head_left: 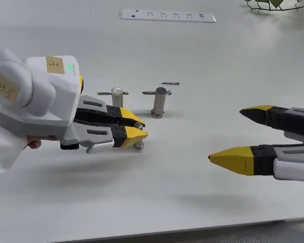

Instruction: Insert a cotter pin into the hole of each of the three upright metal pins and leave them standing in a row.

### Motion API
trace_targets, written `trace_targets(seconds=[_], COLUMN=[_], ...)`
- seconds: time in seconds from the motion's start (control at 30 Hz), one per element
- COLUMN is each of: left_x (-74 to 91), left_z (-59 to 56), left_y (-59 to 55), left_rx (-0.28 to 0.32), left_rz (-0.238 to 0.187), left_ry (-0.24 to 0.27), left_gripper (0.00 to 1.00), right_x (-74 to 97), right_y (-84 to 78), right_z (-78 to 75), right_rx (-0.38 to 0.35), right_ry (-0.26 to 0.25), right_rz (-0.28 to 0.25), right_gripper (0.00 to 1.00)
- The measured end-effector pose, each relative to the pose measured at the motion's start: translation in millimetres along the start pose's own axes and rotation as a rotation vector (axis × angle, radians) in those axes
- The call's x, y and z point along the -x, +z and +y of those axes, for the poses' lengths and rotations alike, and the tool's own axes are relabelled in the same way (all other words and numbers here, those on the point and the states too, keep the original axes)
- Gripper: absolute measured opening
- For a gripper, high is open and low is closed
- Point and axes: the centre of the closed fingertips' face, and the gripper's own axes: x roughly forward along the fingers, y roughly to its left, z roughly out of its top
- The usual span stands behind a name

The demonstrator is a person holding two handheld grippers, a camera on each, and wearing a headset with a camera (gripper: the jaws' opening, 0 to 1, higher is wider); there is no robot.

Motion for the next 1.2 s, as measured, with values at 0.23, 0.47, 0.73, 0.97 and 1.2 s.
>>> trace_targets(seconds=[0.23,0.47,0.73,0.97,1.2], left_x=[-0.9,-2.0,-1.8,-0.2,15.2], left_z=[0.5,0.1,0.3,-2.6,-3.8], left_y=[-3.3,-5.1,-6.0,-20.0,-19.2], left_rx=[-0.021,-0.027,0.007,0.010,0.031], left_rz=[0.015,0.018,0.006,0.061,0.053], left_ry=[0.012,0.016,0.030,0.035,0.053], left_gripper=[0.05,0.06,0.06,0.14,0.33], right_x=[-1.2,-1.5,-3.0,-3.6,-4.7], right_y=[-0.5,-1.8,-2.8,-2.7,-4.9], right_z=[0.4,0.2,1.4,1.2,1.8], right_rx=[-0.001,-0.001,0.001,0.002,-0.001], right_ry=[0.004,0.006,0.014,0.014,0.016], right_rz=[0.003,0.008,0.012,0.015,0.017], right_gripper=[0.85,0.85,0.84,0.84,0.84])
